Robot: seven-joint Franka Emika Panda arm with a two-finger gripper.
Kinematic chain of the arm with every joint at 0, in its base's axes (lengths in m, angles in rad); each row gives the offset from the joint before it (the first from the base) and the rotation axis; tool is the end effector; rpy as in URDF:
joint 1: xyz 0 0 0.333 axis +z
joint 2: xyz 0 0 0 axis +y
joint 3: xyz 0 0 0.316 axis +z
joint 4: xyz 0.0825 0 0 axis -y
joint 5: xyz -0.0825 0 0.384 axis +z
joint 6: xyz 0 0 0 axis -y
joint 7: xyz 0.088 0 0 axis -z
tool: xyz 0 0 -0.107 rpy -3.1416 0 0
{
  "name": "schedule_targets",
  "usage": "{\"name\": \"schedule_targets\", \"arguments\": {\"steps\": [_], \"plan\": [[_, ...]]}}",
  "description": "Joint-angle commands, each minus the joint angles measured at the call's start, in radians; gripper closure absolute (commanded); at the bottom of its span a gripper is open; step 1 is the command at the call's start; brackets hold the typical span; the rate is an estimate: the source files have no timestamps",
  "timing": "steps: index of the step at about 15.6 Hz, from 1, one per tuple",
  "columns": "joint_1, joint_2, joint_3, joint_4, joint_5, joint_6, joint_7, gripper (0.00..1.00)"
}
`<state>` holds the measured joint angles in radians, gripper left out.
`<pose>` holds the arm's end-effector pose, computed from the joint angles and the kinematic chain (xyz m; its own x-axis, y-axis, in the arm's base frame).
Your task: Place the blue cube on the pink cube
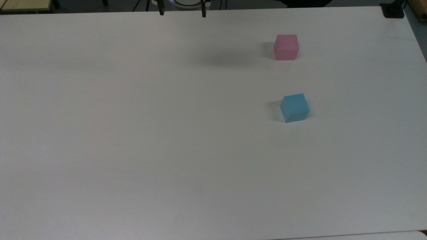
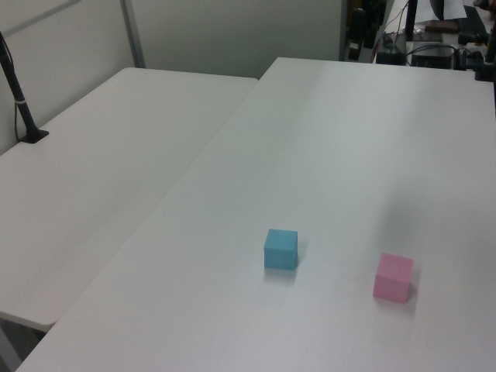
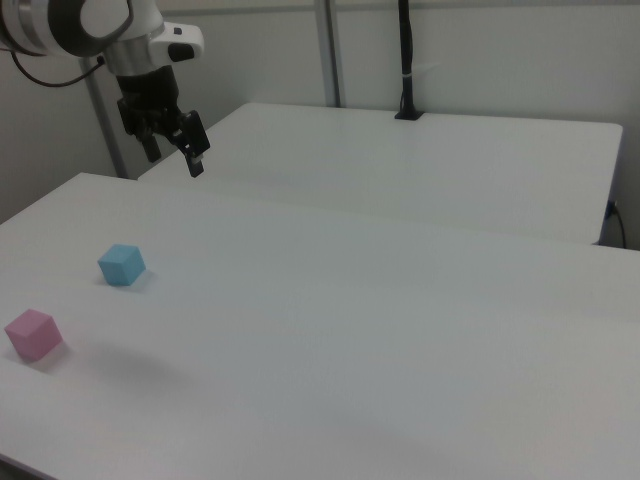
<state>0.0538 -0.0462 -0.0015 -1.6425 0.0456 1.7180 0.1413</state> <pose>0.5532 0.0332 0.6297 0.9889 -0.0957 0.1136 -0.0891 -0.9941 -0.0623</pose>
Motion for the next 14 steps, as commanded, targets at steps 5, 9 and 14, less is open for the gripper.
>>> {"name": "schedule_targets", "arguments": {"steps": [5, 9, 14], "plan": [[0.003, -0.021, 0.006, -0.036, -0.062, 0.023, -0.002, 0.0], [0.004, -0.021, 0.008, -0.037, -0.062, 0.02, 0.009, 0.0], [0.006, -0.021, 0.009, -0.043, -0.062, 0.022, 0.009, 0.0]]}}
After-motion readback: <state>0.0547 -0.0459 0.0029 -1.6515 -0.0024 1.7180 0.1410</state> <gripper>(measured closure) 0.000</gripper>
